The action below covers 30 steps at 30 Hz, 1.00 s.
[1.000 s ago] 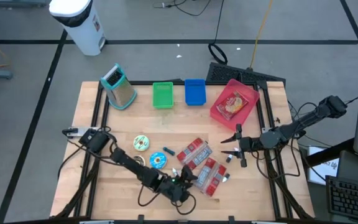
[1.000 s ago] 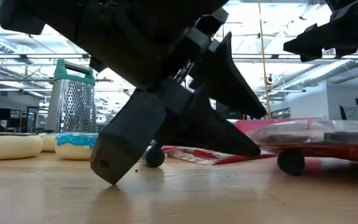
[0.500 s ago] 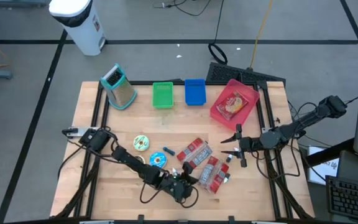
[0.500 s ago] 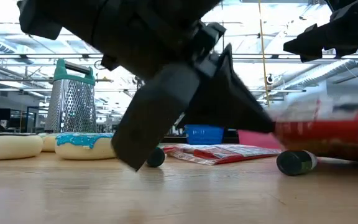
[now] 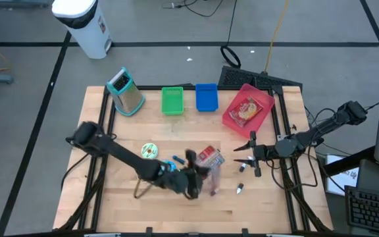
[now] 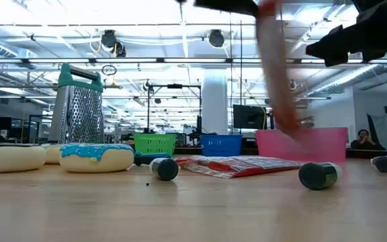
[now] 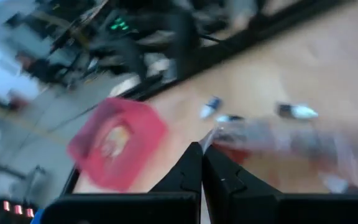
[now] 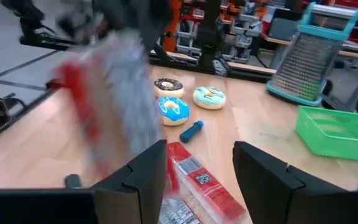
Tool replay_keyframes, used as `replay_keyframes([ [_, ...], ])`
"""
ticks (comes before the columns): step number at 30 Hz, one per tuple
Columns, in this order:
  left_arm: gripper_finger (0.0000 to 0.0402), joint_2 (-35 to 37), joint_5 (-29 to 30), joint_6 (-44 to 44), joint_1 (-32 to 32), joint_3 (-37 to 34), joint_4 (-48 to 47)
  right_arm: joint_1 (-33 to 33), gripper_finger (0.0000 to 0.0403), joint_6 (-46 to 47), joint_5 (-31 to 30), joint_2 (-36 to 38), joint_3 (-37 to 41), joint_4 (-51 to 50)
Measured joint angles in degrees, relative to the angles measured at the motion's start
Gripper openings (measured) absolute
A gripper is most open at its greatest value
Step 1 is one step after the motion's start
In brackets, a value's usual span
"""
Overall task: Pick & Place Food Item
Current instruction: Stack the bottom red popcorn bag on top of the red popcorn bag in the pink bin
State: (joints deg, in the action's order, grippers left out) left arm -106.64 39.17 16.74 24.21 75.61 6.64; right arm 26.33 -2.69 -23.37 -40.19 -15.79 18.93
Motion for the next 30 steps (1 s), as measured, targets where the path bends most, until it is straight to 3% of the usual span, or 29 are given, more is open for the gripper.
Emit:
replay_keyframes([
  [6,0.0001,10.3,2.3,-12.7,-4.4,0.0,-12.2,0.0,0.0171,0.7,-8.9,0.0,0.0,-0.7],
  [10,0.0001,13.3,4.9,-16.5,-7.3,0.0,-14.8,0.0,0.0171,3.4,-13.0,0.0,0.0,0.0],
  [20,0.0,10.8,6.5,-20.3,-14.4,0.0,-15.6,-4.0,0.0171,19.6,-14.4,-2.4,0.0,2.4],
  [30,0.0,6.8,7.3,-20.1,-17.9,0.0,-11.6,-7.6,0.0172,11.9,-14.5,-19.6,-0.1,19.2],
])
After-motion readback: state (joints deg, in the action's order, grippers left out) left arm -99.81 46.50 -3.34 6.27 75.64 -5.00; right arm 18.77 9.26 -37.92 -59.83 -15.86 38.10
